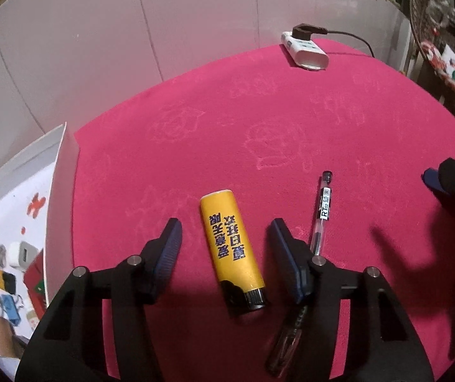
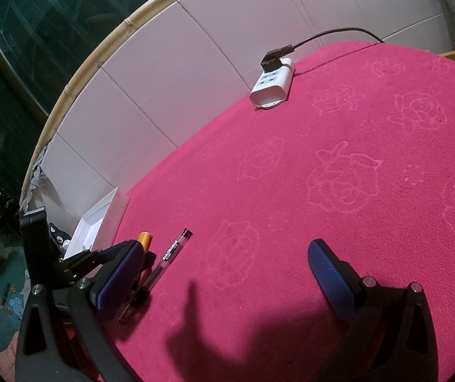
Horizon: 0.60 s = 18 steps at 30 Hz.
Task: Organize rigid objects
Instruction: 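Grasp the large yellow lighter upright with the left gripper, then grasp the black pen with the right gripper while the left gripper holds the lighter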
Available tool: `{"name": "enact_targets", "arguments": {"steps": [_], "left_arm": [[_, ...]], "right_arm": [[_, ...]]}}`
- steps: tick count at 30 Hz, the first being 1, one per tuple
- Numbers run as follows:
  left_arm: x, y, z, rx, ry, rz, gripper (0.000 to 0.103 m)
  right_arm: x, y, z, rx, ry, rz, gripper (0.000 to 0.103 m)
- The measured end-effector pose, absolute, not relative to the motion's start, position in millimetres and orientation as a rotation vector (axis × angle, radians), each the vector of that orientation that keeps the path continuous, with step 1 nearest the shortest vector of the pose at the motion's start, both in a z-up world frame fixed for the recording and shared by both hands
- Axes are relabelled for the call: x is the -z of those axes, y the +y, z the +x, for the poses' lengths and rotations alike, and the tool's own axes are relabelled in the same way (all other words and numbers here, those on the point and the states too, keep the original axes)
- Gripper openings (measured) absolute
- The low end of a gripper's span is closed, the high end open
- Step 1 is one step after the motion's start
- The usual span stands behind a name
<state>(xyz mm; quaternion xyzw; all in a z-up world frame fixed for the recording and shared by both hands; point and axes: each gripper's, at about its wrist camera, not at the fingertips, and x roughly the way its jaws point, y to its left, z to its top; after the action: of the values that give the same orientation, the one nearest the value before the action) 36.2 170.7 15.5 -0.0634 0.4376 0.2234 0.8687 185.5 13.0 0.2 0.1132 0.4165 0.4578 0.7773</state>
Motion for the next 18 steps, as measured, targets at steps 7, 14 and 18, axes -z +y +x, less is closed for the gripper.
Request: {"name": "enact_targets", "arguments": {"steps": [7,14,18], "left_arm": [[-13.9,159.0,33.3,-0.440,0.875,-0.150,0.024],[-14.6,160.3,22.9,-0.460,0.853,-0.194,0.024],[-15.5,157.2,20.1,-0.470,0.845,-0.213,0.023]], "right_arm": [[-0.1,14.9,184.7,-0.983,0.902,0.237,0.103],[-1.3,19.0,181.9,-0.967,0.901,0.205,0.103],[-1.0,18.4,182.5,-0.969,0.901,0.211,0.103]]}}
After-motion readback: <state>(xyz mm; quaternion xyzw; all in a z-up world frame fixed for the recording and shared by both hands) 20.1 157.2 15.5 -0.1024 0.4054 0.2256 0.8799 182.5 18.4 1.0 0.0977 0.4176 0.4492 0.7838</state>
